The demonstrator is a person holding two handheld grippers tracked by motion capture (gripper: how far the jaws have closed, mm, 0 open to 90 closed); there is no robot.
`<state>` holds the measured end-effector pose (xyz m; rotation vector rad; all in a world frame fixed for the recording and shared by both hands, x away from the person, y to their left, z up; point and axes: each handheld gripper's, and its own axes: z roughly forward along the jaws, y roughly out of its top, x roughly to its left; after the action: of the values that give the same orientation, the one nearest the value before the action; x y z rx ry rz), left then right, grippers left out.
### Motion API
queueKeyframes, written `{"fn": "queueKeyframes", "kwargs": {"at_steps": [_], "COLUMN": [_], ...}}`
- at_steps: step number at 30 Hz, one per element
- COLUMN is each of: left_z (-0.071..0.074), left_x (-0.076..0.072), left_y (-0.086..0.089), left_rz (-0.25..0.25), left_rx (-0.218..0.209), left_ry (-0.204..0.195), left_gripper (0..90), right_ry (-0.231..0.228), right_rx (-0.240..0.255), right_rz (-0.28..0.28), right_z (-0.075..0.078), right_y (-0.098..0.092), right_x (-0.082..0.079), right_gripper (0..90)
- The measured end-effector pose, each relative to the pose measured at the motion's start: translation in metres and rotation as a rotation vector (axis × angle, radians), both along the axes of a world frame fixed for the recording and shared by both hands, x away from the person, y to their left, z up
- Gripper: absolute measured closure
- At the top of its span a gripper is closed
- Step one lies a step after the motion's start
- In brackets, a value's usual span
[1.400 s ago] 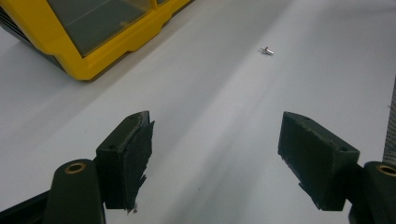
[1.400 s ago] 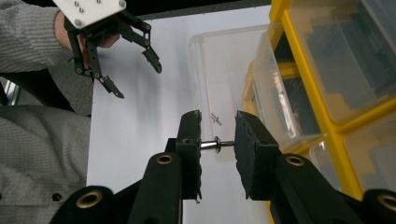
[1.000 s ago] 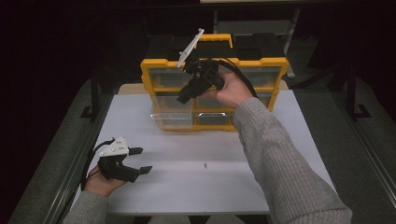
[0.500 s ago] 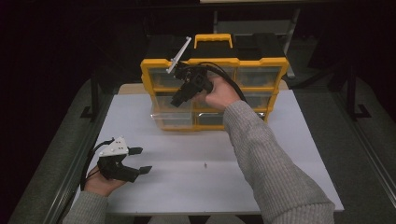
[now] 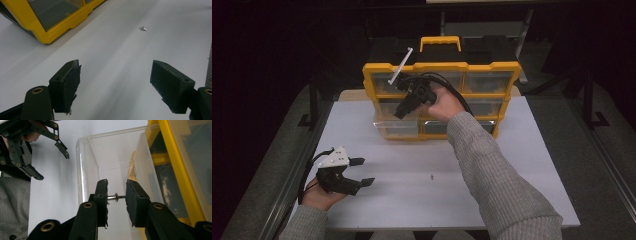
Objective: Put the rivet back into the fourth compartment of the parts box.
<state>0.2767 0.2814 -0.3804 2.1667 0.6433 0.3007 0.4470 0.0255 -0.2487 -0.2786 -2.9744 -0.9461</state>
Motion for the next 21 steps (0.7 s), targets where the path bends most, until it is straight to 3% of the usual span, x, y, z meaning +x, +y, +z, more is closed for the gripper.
{"fn": "queueKeyframes", "kwargs": {"at_steps": [10, 21], "left_z": [0.0, 0.0], "left_x": [0.0, 0.0], "left_y": [0.0, -0.001], "left_rz": [-0.001, -0.002], "left_rx": [0.004, 0.003], "left_ry": [-0.002, -0.009], "left_gripper": [23.7, 23.7], "right_ry": [-0.009, -0.028], "right_rx": [-0.004, 0.037], "right_rz": [-0.017, -0.021], "right_z": [-0.003, 0.013], "right_y": [-0.004, -0.024], "right_x": [0.0, -0.009], "right_gripper": [67.1, 67.2]}}
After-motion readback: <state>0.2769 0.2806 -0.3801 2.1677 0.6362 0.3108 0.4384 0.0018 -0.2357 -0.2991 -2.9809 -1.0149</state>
